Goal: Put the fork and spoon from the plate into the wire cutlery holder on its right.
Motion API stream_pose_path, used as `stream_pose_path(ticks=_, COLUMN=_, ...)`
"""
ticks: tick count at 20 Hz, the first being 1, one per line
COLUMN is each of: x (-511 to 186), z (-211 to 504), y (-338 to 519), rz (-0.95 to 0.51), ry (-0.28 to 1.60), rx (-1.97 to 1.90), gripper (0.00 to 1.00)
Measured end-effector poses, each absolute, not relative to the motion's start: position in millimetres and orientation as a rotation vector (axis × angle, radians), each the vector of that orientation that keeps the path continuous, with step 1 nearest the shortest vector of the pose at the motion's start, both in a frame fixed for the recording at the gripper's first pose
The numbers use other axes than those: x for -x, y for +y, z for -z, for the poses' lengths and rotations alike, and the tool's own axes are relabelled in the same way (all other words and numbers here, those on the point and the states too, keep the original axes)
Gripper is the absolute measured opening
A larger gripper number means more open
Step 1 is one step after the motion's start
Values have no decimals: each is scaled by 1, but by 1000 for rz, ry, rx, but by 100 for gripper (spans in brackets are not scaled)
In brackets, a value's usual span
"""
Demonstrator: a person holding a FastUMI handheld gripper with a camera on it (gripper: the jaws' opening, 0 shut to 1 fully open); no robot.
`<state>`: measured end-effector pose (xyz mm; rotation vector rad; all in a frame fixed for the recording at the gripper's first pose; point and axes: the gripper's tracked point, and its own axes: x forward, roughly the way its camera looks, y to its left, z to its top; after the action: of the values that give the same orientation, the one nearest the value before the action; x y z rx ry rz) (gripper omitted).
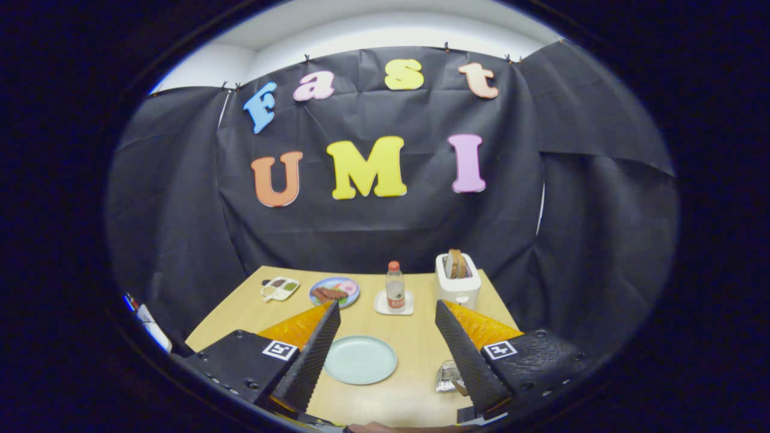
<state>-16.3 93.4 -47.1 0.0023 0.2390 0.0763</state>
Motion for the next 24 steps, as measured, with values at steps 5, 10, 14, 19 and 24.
stream_pose_path(ticks=5, x=34, z=5, y=90, rz=-20, ry=54, rx=33, gripper=98)
stream_pose_path(ticks=10, x=40, z=3, y=76, rz=19, ry=14, rx=34, gripper=97)
stream_pose_path(ticks=14, x=41, z=7, y=62, rz=35, ry=11, rx=39, gripper=97)
stream_pose_path(ticks=19, x=39, z=14, y=50, rz=27, ry=24, rx=27, gripper=97)
stream_pose_path(ticks=24, x=34, z=25, y=38, rz=11, ry=43, rx=20, gripper=97)
